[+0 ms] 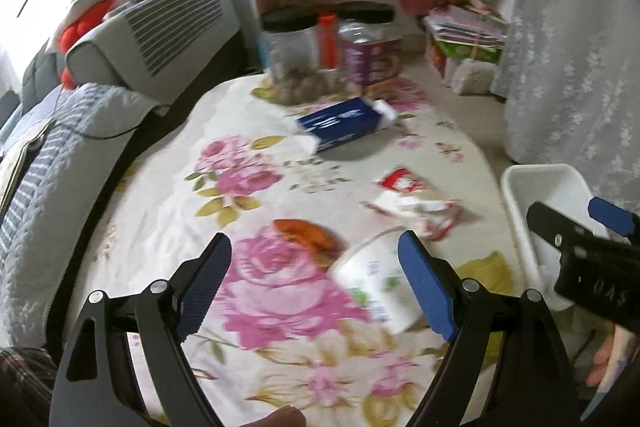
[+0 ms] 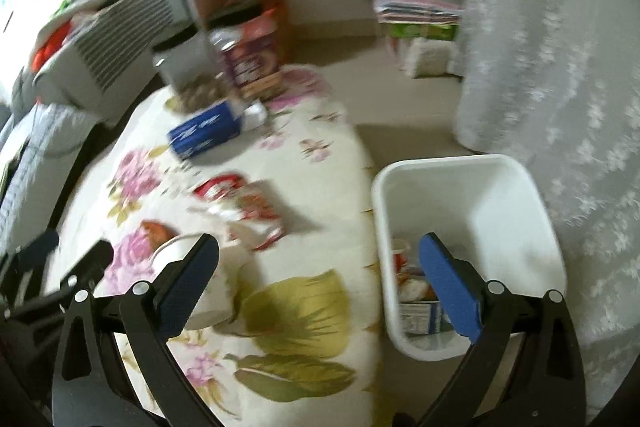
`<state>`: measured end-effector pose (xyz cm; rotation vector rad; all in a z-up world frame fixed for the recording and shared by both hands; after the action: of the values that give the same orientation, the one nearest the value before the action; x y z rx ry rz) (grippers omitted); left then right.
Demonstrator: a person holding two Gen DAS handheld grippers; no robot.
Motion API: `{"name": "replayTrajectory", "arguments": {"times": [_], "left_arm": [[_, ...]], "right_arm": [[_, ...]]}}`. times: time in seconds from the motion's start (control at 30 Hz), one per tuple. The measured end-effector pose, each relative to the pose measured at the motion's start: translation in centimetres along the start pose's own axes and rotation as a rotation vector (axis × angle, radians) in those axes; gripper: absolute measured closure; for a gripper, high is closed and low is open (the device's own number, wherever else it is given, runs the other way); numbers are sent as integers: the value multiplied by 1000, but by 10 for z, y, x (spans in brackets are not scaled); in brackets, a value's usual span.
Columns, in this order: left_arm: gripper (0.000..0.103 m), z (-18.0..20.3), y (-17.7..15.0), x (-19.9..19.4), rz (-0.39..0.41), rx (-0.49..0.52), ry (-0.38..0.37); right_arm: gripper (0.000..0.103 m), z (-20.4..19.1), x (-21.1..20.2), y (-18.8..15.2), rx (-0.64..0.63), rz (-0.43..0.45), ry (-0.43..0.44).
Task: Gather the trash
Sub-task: 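Move both tools back over the table toward the paper cup and peel, then grasp the white paper cup with the right tool while the left tool grasps an orange peel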
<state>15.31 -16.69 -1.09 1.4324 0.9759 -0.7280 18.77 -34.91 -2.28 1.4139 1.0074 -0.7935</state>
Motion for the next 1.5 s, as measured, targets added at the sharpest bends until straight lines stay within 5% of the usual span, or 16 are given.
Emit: {"name": "replayTrajectory", "arguments": {"times": [0.43,0.77,0.83,0.97,1.2,1.37,1.5], "left_arm": [[20,-78,5,43,-112,-81,65],[20,-123,18,97,-368,-315,-135],[20,-122,20,103,-388,-342,-154],[20,-111,25,115,-426,-386,-191],[20,-77,40,133,-494,-438,-225],[24,-49,47,144,-513,-441,-178],[41,-32,42,153,-542,-409,-145]], "right_arm": [[7,-73,64,-3,-175,-217,123],[11,-109,103,5,-280,-295,116],[26,-109,106,7,-281,-307,133],[38,-108,96,4,-303,-289,157],[40,-94,80,-17,-320,-319,191],[40,-72,68,-22,-278,-303,189],[40,-59,58,-19,-238,-280,202]]}}
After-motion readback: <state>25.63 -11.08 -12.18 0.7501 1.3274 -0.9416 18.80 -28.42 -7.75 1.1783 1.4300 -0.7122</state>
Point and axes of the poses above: each gripper's, at about its wrist camera, not at the fingertips, and x roughly the way its jaws point, z to its right, y to its top, the point moved 1 cm from there along x, roughly the way its jaws point, and after that the axes turned 13 degrees about -z, right-handed, at the moved point
